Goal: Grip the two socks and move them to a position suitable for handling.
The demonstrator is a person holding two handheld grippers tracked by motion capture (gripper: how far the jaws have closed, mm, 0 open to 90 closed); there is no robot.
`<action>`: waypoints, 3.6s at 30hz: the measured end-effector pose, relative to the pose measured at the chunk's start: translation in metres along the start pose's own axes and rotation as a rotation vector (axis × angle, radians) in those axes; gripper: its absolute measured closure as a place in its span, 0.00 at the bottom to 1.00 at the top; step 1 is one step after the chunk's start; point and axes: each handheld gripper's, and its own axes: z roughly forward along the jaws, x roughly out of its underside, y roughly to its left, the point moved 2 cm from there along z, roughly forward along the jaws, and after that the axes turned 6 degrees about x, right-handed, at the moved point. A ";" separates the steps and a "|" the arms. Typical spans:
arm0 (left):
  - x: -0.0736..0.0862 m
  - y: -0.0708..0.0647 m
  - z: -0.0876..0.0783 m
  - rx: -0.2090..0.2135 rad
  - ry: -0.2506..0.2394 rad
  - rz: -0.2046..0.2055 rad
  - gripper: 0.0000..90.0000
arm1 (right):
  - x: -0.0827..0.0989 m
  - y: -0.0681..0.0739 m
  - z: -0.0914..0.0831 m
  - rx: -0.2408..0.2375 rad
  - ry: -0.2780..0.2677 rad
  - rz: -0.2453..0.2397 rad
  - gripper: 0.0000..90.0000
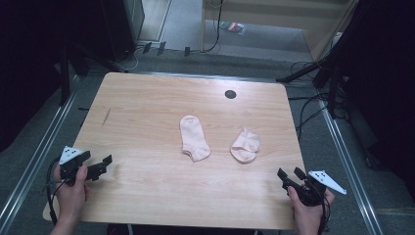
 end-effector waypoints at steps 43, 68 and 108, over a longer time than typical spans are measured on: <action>0.001 0.000 0.001 0.005 0.020 -0.012 0.15 | -0.044 0.178 0.055 -0.247 0.038 -0.291 0.41; 0.001 0.000 0.000 0.014 0.023 -0.008 0.15 | -0.003 0.253 0.122 -0.311 0.209 -0.419 0.58; 0.000 -0.089 0.012 0.197 -0.069 0.108 0.15 | -0.038 0.282 0.088 -0.320 0.100 -0.408 0.96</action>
